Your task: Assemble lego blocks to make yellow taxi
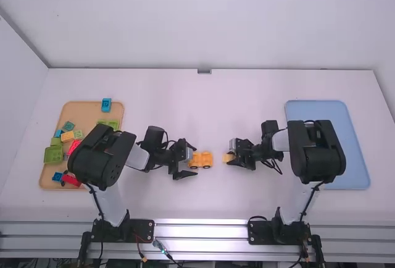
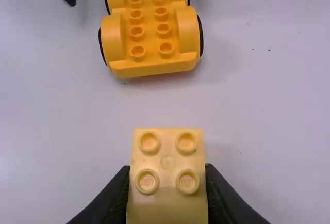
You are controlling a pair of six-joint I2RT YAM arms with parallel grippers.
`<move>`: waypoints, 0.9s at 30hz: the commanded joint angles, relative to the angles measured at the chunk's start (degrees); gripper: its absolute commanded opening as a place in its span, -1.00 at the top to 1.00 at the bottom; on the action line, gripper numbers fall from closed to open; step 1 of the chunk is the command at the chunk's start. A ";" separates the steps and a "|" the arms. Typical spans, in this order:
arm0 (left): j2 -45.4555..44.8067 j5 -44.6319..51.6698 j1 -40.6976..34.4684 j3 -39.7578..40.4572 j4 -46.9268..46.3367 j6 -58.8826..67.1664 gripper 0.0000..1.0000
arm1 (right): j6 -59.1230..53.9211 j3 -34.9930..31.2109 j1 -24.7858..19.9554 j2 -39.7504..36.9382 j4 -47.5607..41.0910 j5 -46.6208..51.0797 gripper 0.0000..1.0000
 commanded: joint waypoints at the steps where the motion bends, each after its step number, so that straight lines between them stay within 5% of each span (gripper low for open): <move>1: 0.00 -1.86 -2.14 0.46 0.15 1.42 -1.00 | 2.91 -0.72 -0.11 -2.84 -0.48 -1.07 0.62; 5: 1.07 -5.51 -2.82 1.49 -0.33 1.05 -0.91 | 2.34 -0.74 1.57 -7.32 -3.39 -0.72 0.66; 7: 2.49 -4.63 -2.47 2.25 -0.24 1.05 -0.67 | 1.25 -0.74 2.82 -9.44 -4.79 -0.48 0.71; 15: 6.62 -2.51 -2.47 4.66 -0.31 1.53 -0.22 | 1.90 -0.76 6.08 -10.73 -3.26 -1.27 0.79; 18: 6.67 -2.34 -2.36 4.61 0.00 3.32 0.13 | 2.21 -0.76 7.74 -10.73 -1.27 -2.95 0.85; 27: 6.67 -7.32 -2.32 6.67 -0.17 2.03 0.28 | 15.80 -0.74 11.56 -10.73 10.27 -1.01 0.85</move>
